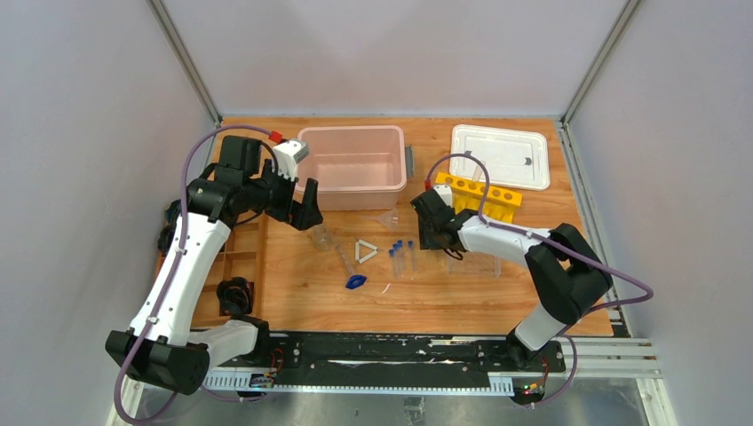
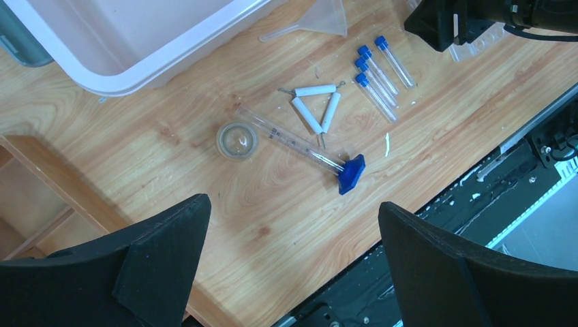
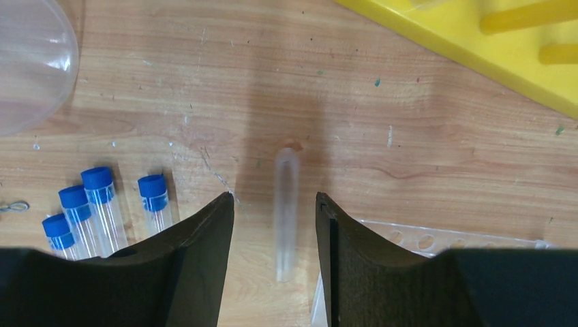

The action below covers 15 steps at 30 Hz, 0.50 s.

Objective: Organize the chemistry lab equipment

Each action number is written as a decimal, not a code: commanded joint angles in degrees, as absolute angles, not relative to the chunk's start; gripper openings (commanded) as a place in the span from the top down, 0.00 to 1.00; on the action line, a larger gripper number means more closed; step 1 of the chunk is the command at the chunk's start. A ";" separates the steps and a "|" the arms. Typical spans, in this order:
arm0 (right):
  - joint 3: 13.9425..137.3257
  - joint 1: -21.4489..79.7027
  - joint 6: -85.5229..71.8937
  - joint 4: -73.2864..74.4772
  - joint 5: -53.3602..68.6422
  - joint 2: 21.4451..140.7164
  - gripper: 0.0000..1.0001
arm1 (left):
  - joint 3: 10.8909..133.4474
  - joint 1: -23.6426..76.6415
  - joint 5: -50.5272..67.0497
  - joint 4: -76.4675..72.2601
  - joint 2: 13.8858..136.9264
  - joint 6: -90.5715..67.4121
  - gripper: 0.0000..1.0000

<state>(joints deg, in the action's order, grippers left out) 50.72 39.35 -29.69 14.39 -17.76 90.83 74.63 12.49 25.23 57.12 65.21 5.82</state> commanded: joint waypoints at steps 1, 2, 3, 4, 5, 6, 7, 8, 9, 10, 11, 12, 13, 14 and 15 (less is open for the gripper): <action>53.49 39.56 -30.61 17.03 -21.08 92.40 0.49 | 76.03 12.39 25.36 57.13 64.19 6.15 0.00; 53.45 39.52 -30.62 17.05 -21.22 92.46 0.50 | 76.09 12.39 25.39 57.11 64.16 6.15 0.00; 53.40 39.49 -30.57 17.05 -21.55 92.46 0.50 | 76.07 12.39 25.48 57.13 64.24 6.20 0.00; 53.31 39.47 -30.58 17.11 -21.91 92.47 0.51 | 76.03 12.39 25.49 57.10 64.31 6.23 0.00; 53.17 39.40 -30.73 17.12 -21.99 92.48 0.51 | 76.03 12.39 25.49 57.15 64.42 6.24 0.00; 53.01 39.20 -30.76 17.09 -21.88 92.55 0.51 | 76.16 12.39 25.49 57.12 64.50 6.24 0.00; 53.00 39.12 -30.81 17.06 -21.62 92.71 0.52 | 76.18 12.39 25.49 57.11 64.64 6.24 0.00; 53.11 39.04 -30.87 17.05 -21.29 92.95 0.53 | 76.28 12.39 25.49 57.07 64.68 6.24 0.00; 53.26 39.00 -30.94 16.96 -20.80 93.26 0.55 | 76.33 12.39 25.49 57.10 64.69 6.20 0.00; 53.49 38.93 -31.07 16.90 -20.12 93.65 0.56 | 76.42 12.39 25.52 57.09 64.69 6.23 0.00; 53.62 38.99 -31.03 16.57 -19.05 93.93 0.57 | 76.46 12.39 25.64 57.09 64.64 6.20 0.00; 53.88 39.02 -31.07 16.24 -18.11 94.35 0.58 | 76.54 12.39 25.66 57.05 64.63 6.21 0.00; 54.14 39.01 -31.27 16.18 -17.23 94.85 0.59 | 76.54 12.39 25.58 57.06 64.66 6.24 0.00; 54.56 39.00 -31.43 16.18 -16.58 95.34 0.60 | 76.57 12.39 25.58 57.12 64.67 6.24 0.00; 54.91 39.02 -31.65 16.24 -16.12 95.82 0.63 | 76.63 12.39 25.51 57.13 64.64 6.24 0.00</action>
<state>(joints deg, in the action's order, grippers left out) 52.64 39.33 -30.33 15.20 -18.41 94.04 74.70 12.49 25.26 57.12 65.12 5.82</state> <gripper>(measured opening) 0.405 0.997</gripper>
